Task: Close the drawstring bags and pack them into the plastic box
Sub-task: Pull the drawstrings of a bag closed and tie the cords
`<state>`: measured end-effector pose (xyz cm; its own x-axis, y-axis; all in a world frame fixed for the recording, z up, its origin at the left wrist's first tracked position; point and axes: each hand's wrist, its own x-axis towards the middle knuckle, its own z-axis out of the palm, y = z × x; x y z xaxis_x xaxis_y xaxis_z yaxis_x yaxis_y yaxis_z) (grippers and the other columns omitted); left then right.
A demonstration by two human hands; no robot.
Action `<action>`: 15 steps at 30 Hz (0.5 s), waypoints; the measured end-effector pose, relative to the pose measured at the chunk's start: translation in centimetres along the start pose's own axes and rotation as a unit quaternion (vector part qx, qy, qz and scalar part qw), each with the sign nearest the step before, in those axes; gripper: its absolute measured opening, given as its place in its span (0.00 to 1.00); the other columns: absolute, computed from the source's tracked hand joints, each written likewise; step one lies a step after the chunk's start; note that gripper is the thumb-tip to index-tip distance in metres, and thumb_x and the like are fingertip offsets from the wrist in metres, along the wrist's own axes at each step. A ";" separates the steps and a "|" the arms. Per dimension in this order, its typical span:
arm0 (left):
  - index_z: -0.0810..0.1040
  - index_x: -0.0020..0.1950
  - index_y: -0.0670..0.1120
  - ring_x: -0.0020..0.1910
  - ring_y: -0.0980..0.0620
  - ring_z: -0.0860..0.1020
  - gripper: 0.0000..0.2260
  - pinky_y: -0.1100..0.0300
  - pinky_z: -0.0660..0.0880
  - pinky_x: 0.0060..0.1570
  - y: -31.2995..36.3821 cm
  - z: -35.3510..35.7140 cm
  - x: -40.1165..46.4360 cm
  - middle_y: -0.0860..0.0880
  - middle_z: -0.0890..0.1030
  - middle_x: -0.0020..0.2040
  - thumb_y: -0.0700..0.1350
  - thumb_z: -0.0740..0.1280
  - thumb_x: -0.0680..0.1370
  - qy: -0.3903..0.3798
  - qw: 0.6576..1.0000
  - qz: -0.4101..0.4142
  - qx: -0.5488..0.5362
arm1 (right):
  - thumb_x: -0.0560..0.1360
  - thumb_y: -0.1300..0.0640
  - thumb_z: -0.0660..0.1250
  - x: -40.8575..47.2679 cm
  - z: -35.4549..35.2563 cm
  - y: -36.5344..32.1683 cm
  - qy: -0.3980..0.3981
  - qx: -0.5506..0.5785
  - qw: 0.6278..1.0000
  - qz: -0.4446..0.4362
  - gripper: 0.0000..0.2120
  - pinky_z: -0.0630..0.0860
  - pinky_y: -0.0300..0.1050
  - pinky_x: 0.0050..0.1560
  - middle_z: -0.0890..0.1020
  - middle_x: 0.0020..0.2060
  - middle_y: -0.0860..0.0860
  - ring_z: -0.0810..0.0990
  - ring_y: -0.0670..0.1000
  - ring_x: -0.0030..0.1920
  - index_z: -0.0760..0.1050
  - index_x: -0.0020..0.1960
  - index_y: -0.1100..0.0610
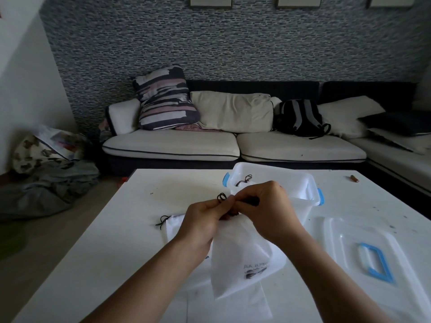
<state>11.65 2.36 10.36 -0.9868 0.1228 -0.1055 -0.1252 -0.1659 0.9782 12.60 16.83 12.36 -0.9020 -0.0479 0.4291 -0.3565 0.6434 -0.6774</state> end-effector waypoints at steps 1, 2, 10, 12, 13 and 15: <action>0.85 0.44 0.39 0.37 0.47 0.81 0.11 0.58 0.77 0.35 0.1 0.0 0.0 0.43 0.83 0.38 0.46 0.72 0.77 0.001 0.999 -0.018 -0.030 | 0.72 0.64 0.73 0.1 -0.3 0.1 -0.028 0.017 0.999 0.003 0.08 0.79 0.39 0.44 0.86 0.34 0.45 0.84 0.43 0.38 0.87 0.40 0.53; 0.85 0.45 0.37 0.38 0.46 0.81 0.11 0.58 0.78 0.37 0.2 0.0 0.1 0.41 0.83 0.39 0.45 0.72 0.77 0.004 0.998 -0.025 -0.053 | 0.74 0.64 0.73 0.1 -0.6 0.3 -0.053 0.034 0.998 0.008 0.08 0.79 0.38 0.48 0.87 0.38 0.44 0.84 0.42 0.42 0.87 0.44 0.52; 0.86 0.46 0.43 0.39 0.56 0.80 0.10 0.63 0.74 0.46 -0.6 -0.2 1.2 0.50 0.84 0.38 0.42 0.66 0.81 0.006 0.991 0.122 0.055 | 0.71 0.56 0.77 0.3 -1.2 0.9 -0.005 0.018 0.998 0.061 0.05 0.71 0.37 0.32 0.82 0.29 0.49 0.75 0.44 0.29 0.85 0.37 0.53; 0.86 0.47 0.44 0.39 0.57 0.81 0.10 0.65 0.74 0.45 -0.8 -0.3 1.3 0.49 0.85 0.38 0.40 0.65 0.82 -0.001 0.984 0.159 0.085 | 0.72 0.55 0.77 0.3 -1.5 0.8 -0.009 0.045 0.997 0.064 0.06 0.68 0.34 0.29 0.81 0.28 0.49 0.72 0.42 0.26 0.85 0.36 0.53; 0.86 0.48 0.44 0.39 0.57 0.81 0.10 0.66 0.74 0.45 -0.8 -0.4 1.3 0.49 0.85 0.38 0.39 0.65 0.82 -0.005 0.981 0.173 0.091 | 0.72 0.55 0.76 0.3 -1.6 0.8 -0.015 0.060 0.996 0.068 0.06 0.66 0.34 0.28 0.80 0.26 0.48 0.70 0.43 0.24 0.85 0.37 0.54; 0.85 0.49 0.43 0.38 0.58 0.82 0.09 0.68 0.75 0.43 -0.7 -0.5 1.3 0.50 0.85 0.38 0.36 0.65 0.81 -0.011 0.977 0.194 0.088 | 0.74 0.55 0.75 0.2 -1.7 0.7 -0.042 0.086 0.993 0.074 0.06 0.66 0.37 0.26 0.79 0.26 0.45 0.69 0.45 0.23 0.85 0.39 0.55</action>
<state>10.42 2.20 9.44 -0.9539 0.1062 0.2807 0.2786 -0.0344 0.9598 12.59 18.54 13.00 -0.9622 -0.0296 0.2707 -0.2477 0.5080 -0.8250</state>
